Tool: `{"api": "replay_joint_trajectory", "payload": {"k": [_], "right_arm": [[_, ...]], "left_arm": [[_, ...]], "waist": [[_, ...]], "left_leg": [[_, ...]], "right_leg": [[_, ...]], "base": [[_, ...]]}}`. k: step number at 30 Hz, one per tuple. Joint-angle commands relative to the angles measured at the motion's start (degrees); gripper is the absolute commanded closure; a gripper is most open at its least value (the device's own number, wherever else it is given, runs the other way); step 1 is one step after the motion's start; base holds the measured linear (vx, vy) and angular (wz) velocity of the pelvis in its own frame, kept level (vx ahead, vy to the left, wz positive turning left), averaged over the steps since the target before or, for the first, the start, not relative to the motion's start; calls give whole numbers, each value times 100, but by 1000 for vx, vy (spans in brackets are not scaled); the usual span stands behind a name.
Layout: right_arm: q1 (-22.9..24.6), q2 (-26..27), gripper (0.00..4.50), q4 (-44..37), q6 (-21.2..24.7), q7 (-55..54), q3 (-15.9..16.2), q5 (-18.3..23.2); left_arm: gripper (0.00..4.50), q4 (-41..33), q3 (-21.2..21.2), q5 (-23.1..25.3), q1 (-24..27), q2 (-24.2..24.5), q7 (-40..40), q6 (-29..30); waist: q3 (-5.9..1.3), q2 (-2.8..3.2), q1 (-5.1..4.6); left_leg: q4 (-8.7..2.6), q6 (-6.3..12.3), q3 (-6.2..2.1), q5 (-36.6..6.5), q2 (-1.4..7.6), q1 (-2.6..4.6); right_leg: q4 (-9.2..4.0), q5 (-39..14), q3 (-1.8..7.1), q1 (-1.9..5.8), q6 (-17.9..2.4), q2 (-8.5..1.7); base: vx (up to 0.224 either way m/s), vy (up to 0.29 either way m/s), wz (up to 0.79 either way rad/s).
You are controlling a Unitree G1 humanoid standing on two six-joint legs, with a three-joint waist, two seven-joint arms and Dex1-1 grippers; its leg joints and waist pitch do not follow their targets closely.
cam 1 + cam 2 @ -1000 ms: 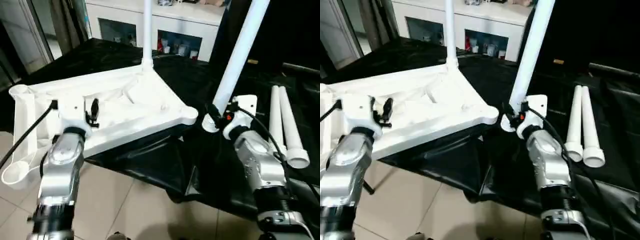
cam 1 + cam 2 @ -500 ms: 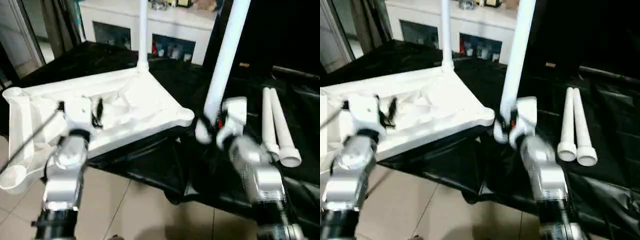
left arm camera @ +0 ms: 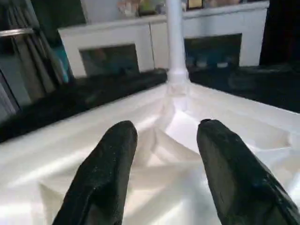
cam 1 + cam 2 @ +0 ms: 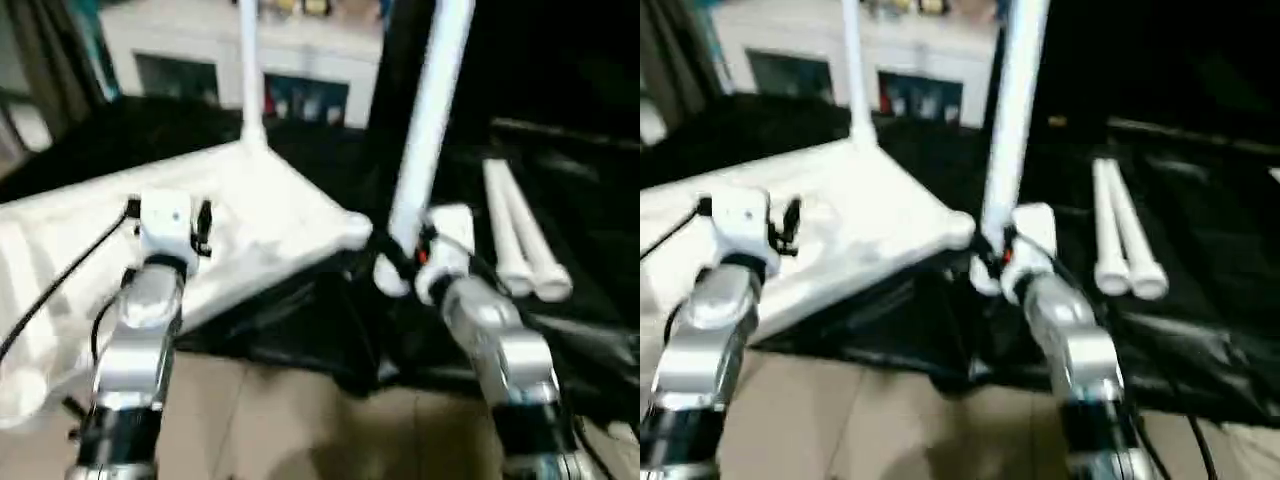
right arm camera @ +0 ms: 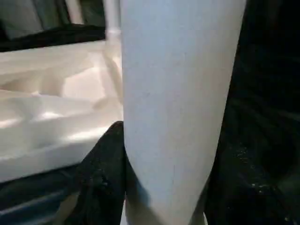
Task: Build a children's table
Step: Rotate table base
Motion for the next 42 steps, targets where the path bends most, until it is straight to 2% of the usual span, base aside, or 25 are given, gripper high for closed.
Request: {"api": "replay_joint_trajectory", "payload": {"k": [1, 2, 3, 4, 5, 6, 7, 9, 10, 11, 12, 13, 16, 17, 18, 19, 22, 24, 26, 29, 31, 36, 37, 38, 42], "right_arm": [[-71, -216, 263, -95, 125, 318, 37, 124], [-89, -239, 263, -94, 135, 377, 53, 136], [-120, -277, 263, -91, 165, 486, 73, 161], [-171, -330, 263, -65, 208, 618, 86, 196], [-198, -354, 263, -51, 240, 685, 82, 220], [-254, -412, 263, -27, 344, 861, 59, 324], [-282, -488, 263, -57, 503, 1139, 26, 541], [-307, -675, 263, -157, 831, 1700, 13, 924], [-321, -871, 263, -231, 1068, 2185, 13, 1199], [-324, -973, 263, -255, 1149, 2400, 11, 1328], [-340, -1043, 263, -239, 1206, 2603, -37, 1484], [-340, -1043, 263, -239, 1206, 2603, -37, 1484], [-414, -1126, 263, -126, 1323, 3064, -248, 1878], [-433, -1154, 263, -118, 1400, 3222, -281, 1973], [-438, -1191, 263, -134, 1481, 3362, -282, 2048], [-439, -1276, 263, -183, 1588, 3580, -239, 2146], [-427, -1531, 263, -335, 1803, 4020, -76, 2329], [-450, -1614, 263, -360, 1907, 4137, -30, 2406], [-480, -1670, 263, -374, 2009, 4216, 7, 2445], [-514, -1727, 263, -402, 2070, 4336, 61, 2450], [-529, -1773, 263, -405, 2084, 4415, 112, 2434], [-532, -1862, 263, -500, 2169, 4493, 166, 2493], [-536, -1886, 263, -526, 2199, 4528, 165, 2521], [-540, -1892, 263, -519, 2198, 4543, 167, 2517], [-528, -1889, 263, -513, 2180, 4576, 177, 2506]], "left_arm": [[202, -195, -174, -8, -134, 0, -81, 234], [202, -218, -179, -19, -146, 8, -106, 258], [202, -268, -188, -38, -170, 23, -152, 316], [202, -310, -207, -54, -221, 61, -227, 372], [202, -324, -214, -73, -254, 74, -271, 407], [202, -349, -205, -203, -329, 76, -408, 482], [202, -379, -186, -388, -396, 58, -568, 475], [185, -514, -17, -1046, -495, -109, -939, 495], [175, -768, 168, -1915, -561, -255, -1454, 760], [169, -925, 246, -2379, -585, -299, -1771, 953], [169, -1021, 280, -2727, -650, -323, -2010, 1151], [165, -1021, 280, -2727, -650, -323, -2010, 1151], [138, -1261, 164, -3660, -838, -410, -2702, 1878], [127, -1283, 142, -3895, -904, -468, -2839, 2077], [122, -1236, 104, -3947, -998, -523, -2877, 2195], [104, -1048, 48, -3981, -1170, -580, -2927, 2416], [80, -467, -172, -3793, -1554, -608, -2934, 2574], [66, -348, -291, -4015, -1652, -586, -3125, 2775], [42, -336, -439, -4287, -1701, -572, -3448, 3038], [23, -176, -603, -4222, -1782, -601, -3544, 3111], [5, 12, -668, -4035, -1851, -661, -3511, 3020], [5, 333, -558, -4011, -2016, -710, -3438, 2858], [5, 480, -306, -4233, -2116, -759, -3384, 2931], [32, 534, -158, -4397, -2160, -775, -3376, 3026], [59, 569, 81, -4642, -2196, -860, -3291, 3143]], "waist": [[-517, 126, -14], [-493, -40, 278], [-450, -77, 333], [-403, 19, 396], [-368, 17, 379], [-365, 13, 393], [-354, 68, 395], [-336, 96, 398], [-327, 98, 413], [-337, 108, 458], [-334, 116, 487], [-331, 105, 503], [-359, 28, 505], [-364, 51, 529], [-364, 76, 542], [-361, 55, 533], [-378, 37, 613], [-386, 31, 608], [-401, 20, 598], [-395, 39, 600], [-379, 64, 597], [-376, 47, 601], [-380, 26, 599], [-385, 39, 612], [-384, 44, 615]], "left_leg": [[-493, 772, -266, -510, 197, -56], [-305, 542, -158, -425, -15, -137], [-322, 433, -171, -423, 19, -114], [-429, 197, -213, -413, 89, -104], [-523, 81, -202, -580, 135, -97], [-553, 47, -203, -707, 158, -57], [-599, -36, -221, -929, 207, 11], [-646, -113, -260, -1302, 272, 66], [-657, -141, -266, -1405, 292, 69], [-647, -186, -266, -1425, 315, 88], [-660, -193, -267, -1430, 329, 87], [-669, -221, -258, -1468, 329, 109], [-683, -210, -243, -1110, 332, 47], [-672, -192, -237, -1025, 330, 53], [-660, -173, -228, -945, 330, 58], [-660, -162, -214, -925, 319, 47], [-631, -32, -198, -675, 299, 51], [-631, -51, -212, -560, 311, 21], [-614, -69, -199, -415, 303, 24], [-614, -58, -194, -487, 315, 36], [-623, -83, -193, -624, 312, 45], [-630, -137, -198, -726, 308, 48], [-632, -147, -199, -701, 317, 44], [-627, -155, -206, -678, 317, 42], [-621, -152, -204, -671, 322, 40]], "right_leg": [[-363, 762, 297, 268, -981, -567], [-599, 237, 449, 335, -765, -867], [-684, -442, 474, 316, -540, -897], [-724, -1569, 407, 306, -336, -797], [-758, -2204, 330, 253, -151, -620], [-770, -2408, 300, 243, -99, -579], [-762, -2458, 291, 182, -112, -508], [-751, -2356, 267, 164, -224, -472], [-733, -2228, 267, 191, -340, -493], [-704, -2096, 273, 212, -487, -531], [-711, -2034, 280, 202, -542, -533], [-699, -1875, 283, 179, -638, -514], [-603, -1321, 295, 264, -796, -532], [-596, -1244, 299, 259, -828, -540], [-588, -1118, 307, 250, -883, -534], [-593, -1095, 306, 267, -883, -526], [-608, -1057, 318, 297, -694, -513], [-583, -926, 317, 319, -664, -526], [-555, -769, 314, 320, -762, -527], [-569, -797, 312, 311, -846, -528], [-613, -1010, 311, 315, -799, -521], [-658, -1288, 310, 326, -642, -529], [-643, -1246, 306, 326, -651, -527], [-631, -1205, 303, 330, -687, -542], [-623, -1130, 305, 322, -790, -549]], "base": [[-79, -92, -17], [-79, -92, -17], [-84, -93, -10], [-41, -101, -5], [-41, -101, -5], [-39, -67, -3], [0, 0, 0], [0, 0, 0], [0, 0, 0], [0, 0, 0], [0, 0, 0], [0, 0, 0], [0, 0, 0], [0, 0, 0], [0, 0, 0], [0, 0, 0], [0, 0, 0], [0, 0, 0], [0, 0, 0], [0, 0, 0], [0, 0, 0], [0, 0, 0], [0, 0, 0], [0, 0, 0], [0, 0, 0]]}}
